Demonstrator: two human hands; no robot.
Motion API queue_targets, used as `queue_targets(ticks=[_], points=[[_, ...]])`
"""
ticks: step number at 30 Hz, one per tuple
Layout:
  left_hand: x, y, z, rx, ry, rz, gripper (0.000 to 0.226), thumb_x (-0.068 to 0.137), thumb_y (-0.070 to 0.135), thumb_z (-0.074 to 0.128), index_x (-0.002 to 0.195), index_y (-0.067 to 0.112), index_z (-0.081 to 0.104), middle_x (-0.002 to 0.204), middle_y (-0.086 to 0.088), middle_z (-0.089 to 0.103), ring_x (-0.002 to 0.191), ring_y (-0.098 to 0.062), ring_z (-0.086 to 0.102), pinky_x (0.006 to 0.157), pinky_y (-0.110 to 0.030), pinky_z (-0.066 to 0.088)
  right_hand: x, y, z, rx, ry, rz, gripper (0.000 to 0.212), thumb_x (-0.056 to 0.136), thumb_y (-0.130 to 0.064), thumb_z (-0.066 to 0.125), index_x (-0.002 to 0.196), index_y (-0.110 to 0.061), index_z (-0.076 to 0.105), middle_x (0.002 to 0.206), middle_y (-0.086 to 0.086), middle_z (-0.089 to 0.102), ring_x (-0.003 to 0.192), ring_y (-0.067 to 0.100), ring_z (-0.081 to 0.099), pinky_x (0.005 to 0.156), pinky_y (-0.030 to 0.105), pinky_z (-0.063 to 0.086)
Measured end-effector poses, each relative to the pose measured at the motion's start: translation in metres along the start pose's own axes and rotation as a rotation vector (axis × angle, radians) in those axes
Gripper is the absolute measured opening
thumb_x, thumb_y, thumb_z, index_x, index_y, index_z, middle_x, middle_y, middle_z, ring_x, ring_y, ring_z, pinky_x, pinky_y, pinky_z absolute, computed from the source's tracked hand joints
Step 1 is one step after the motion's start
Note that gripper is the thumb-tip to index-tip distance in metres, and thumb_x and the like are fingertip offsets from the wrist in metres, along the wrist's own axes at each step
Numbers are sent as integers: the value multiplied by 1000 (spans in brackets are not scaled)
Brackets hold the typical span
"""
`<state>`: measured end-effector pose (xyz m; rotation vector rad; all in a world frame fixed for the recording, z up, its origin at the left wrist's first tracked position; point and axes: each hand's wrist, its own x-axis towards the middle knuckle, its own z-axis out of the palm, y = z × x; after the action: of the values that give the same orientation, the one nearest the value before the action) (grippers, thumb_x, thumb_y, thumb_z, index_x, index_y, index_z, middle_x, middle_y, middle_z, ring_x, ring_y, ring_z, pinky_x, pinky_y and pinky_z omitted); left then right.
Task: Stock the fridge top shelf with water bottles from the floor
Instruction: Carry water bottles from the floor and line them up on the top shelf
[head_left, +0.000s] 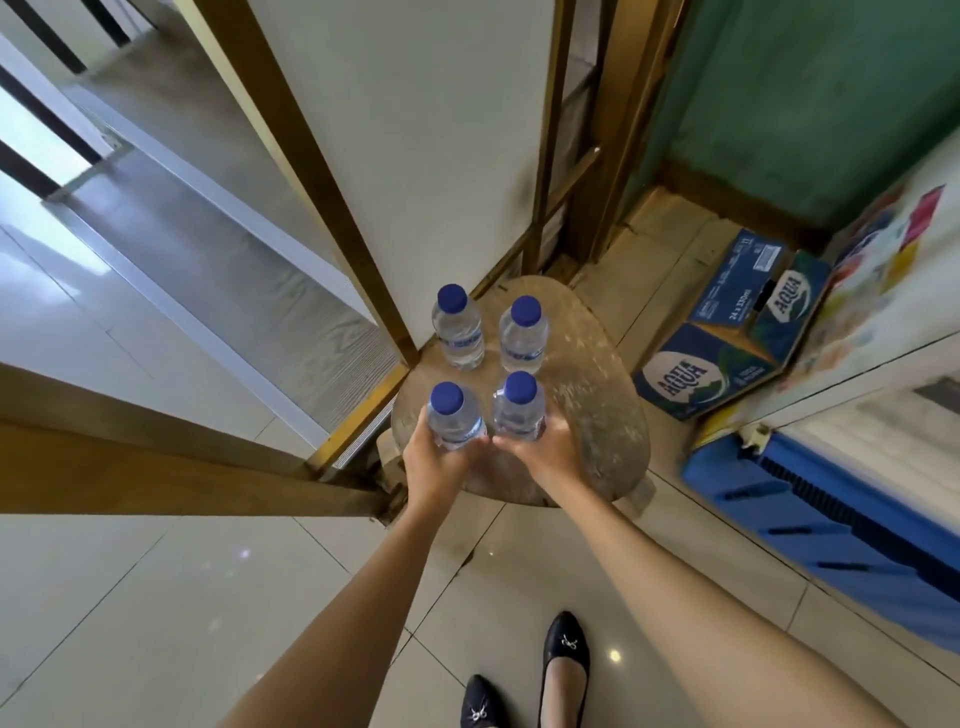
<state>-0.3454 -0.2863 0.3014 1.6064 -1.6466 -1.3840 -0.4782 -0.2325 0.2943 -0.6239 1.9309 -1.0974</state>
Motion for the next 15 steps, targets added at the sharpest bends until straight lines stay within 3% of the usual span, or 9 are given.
queue_targets(ticks=[2, 4, 6, 9, 12, 15], points=[[-8, 6, -5, 4, -69, 24, 61, 68, 26, 83, 122, 18, 56, 110, 4, 67, 101, -9, 64, 88, -26, 51, -14, 1, -11, -8, 33, 14, 56, 62, -15, 87, 113, -12, 64, 97, -3, 70, 93, 15, 67, 81, 27, 54], [-20, 23, -8, -2, -150, 41, 55, 68, 23, 83, 117, 20, 58, 106, 7, 67, 98, -4, 63, 84, -21, 51, -30, -7, -27, 6, 55, 17, 56, 62, -19, 87, 113, -16, 64, 96, -7, 69, 91, 11, 65, 77, 22, 51], [-30, 50, -9, -15, -233, 67, 53, 68, 21, 83, 114, 21, 58, 105, 8, 67, 97, -5, 64, 83, -21, 50, -48, -22, -45, 65, 77, 20, 59, 65, -20, 87, 117, -20, 61, 97, -11, 67, 93, 7, 63, 82, 22, 49], [-44, 110, -7, -49, -364, 128, 58, 62, 28, 83, 114, 19, 60, 107, 3, 69, 100, -10, 66, 91, -34, 54, -75, -59, -82, 103, 162, -16, 56, 65, -26, 86, 114, -26, 59, 99, -14, 66, 96, 5, 63, 82, 22, 49], [-62, 188, -1, -57, -478, 216, 54, 61, 26, 84, 110, 16, 62, 102, -1, 71, 95, -15, 68, 89, -40, 56, -104, -109, -131, 126, 258, -85, 53, 66, -32, 85, 111, -30, 57, 95, -19, 64, 88, -7, 59, 68, 7, 43], [-83, 273, 12, -65, -548, 317, 53, 59, 22, 84, 107, 16, 62, 99, -5, 73, 92, -21, 70, 88, -49, 55, -136, -163, -191, 145, 397, -181, 56, 68, -27, 83, 117, -29, 55, 101, -15, 65, 94, 2, 60, 80, 18, 45]])
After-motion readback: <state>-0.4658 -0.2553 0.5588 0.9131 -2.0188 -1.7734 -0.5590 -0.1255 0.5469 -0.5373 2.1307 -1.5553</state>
